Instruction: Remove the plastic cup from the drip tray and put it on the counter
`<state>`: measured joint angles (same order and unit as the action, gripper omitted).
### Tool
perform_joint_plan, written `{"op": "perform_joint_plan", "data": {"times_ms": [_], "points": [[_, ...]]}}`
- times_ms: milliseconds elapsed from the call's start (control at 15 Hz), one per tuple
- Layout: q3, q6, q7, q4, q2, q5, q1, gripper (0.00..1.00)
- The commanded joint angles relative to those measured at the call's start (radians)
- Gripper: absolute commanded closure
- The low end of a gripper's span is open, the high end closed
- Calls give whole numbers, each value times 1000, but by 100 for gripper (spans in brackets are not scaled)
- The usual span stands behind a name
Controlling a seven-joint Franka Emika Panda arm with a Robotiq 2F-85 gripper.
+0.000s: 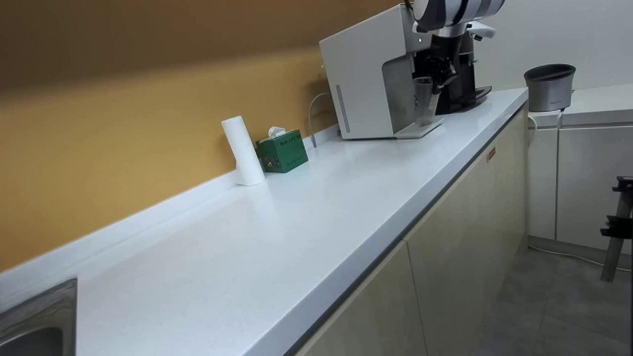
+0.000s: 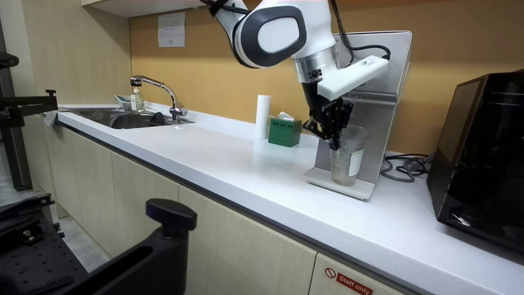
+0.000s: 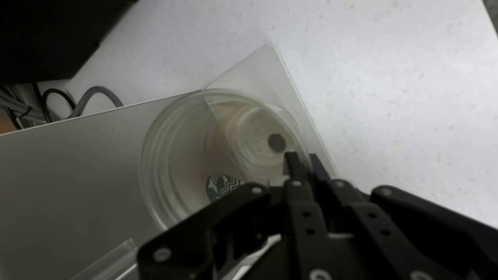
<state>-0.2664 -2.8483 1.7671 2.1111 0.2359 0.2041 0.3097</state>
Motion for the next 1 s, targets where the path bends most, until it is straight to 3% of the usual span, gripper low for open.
{"op": "perform_joint_plan", "data": {"times_ms": [0,533,667,933], "points": [[-27,108,-133,15,-53,-190,-3,100],[-17,481,-197,57,-223,-485,-25,99],[-7,528,-193,74,-252,-502,-32,99],[3,503,-180,120,-271,-455,-42,99]]}}
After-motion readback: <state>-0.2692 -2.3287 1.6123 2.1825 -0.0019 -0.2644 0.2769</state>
